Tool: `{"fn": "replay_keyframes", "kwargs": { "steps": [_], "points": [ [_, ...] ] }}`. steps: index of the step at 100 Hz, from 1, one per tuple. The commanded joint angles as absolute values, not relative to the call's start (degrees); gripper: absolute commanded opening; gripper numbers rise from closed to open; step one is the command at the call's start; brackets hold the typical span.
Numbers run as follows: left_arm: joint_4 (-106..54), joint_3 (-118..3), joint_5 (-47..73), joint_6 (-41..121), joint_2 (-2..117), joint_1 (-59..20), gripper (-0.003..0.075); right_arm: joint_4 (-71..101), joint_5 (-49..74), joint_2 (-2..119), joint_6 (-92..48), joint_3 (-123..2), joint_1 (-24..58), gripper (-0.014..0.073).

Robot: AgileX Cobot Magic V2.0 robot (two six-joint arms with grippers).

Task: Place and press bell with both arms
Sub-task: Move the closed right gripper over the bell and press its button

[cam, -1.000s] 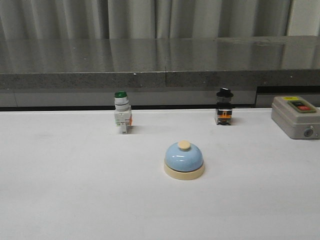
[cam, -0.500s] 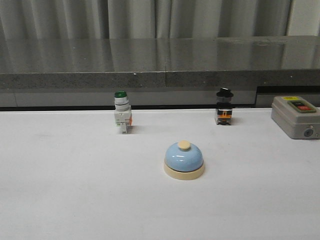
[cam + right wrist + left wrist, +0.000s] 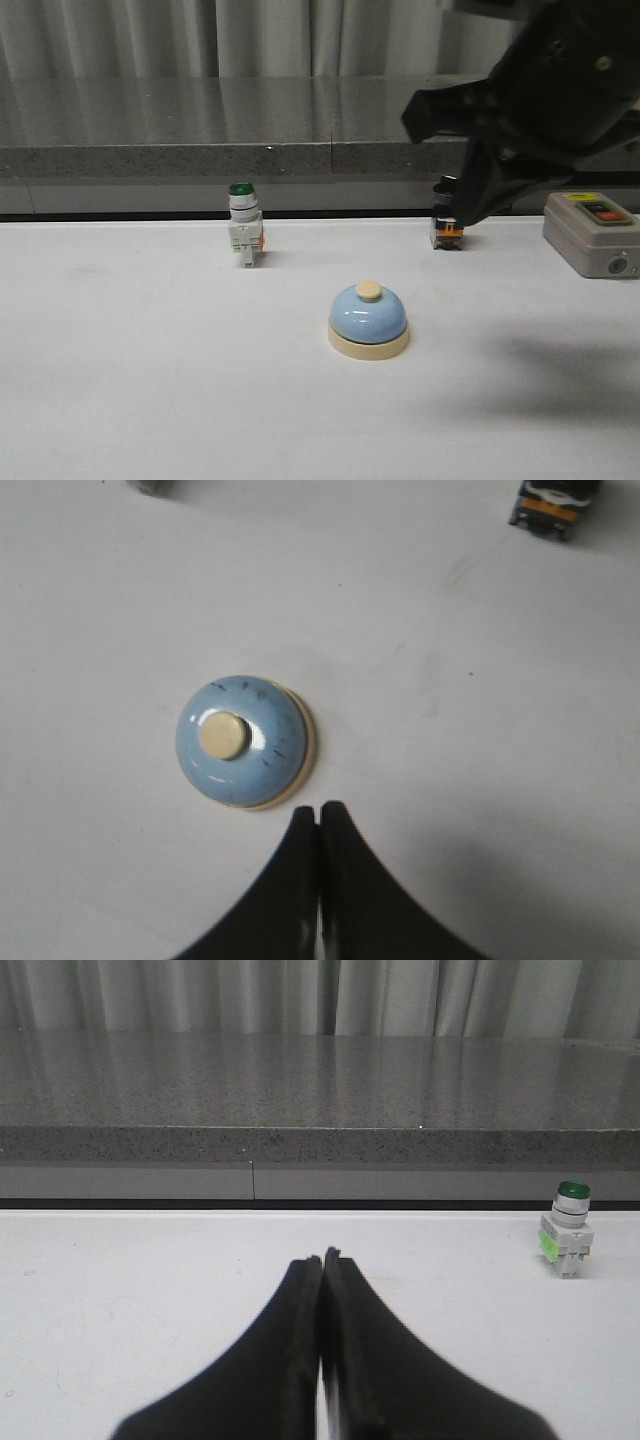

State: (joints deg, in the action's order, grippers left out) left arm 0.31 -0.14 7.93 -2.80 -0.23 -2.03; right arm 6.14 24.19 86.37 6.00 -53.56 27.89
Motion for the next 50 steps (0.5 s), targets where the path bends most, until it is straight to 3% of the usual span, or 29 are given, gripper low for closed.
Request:
{"fn": "replay_keyframes", "kwargs": {
  "steps": [1,50],
  "points": [
    [0.3,3.1,3.4,-3.3,-2.0,-1.9,-0.0021,6.4,21.2,87.8,5.6,-57.6,28.9,-0.0064],
    [0.3,3.1,3.4,-3.3,-2.0,-1.9,-0.0021,6.4,20.7,97.3,5.6,-64.0,32.7,-0.0064]
  ]
}}
